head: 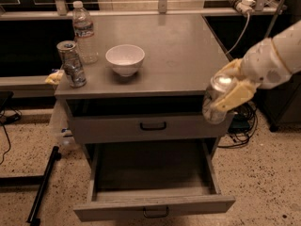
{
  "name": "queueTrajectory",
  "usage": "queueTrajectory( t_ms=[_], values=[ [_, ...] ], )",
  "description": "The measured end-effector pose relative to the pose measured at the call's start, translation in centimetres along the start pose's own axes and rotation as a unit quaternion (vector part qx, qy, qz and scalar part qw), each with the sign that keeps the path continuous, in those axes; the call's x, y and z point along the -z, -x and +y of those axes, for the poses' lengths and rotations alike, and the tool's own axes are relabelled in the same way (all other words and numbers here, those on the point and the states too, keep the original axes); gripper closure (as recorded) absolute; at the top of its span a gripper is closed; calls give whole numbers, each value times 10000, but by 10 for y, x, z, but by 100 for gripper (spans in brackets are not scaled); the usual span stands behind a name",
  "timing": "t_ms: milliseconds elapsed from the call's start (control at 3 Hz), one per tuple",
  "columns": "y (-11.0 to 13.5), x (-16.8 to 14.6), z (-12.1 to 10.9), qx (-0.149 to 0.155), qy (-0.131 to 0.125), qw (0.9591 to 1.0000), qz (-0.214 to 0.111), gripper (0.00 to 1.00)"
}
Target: Place 7up can into middle drawer
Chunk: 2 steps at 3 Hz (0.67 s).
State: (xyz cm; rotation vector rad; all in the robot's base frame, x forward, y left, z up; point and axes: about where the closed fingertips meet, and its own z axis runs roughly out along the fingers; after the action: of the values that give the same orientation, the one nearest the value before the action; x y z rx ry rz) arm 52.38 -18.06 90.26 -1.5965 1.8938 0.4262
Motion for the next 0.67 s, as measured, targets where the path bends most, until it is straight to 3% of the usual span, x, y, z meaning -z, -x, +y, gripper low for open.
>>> queueTrajectory(
  t_ms=[333, 667],
  values=[
    [-34, -33, 31, -151, -137, 9994, -285, 100],
    [-76, -86, 66, -392, -97, 9983, -420, 100]
  ],
)
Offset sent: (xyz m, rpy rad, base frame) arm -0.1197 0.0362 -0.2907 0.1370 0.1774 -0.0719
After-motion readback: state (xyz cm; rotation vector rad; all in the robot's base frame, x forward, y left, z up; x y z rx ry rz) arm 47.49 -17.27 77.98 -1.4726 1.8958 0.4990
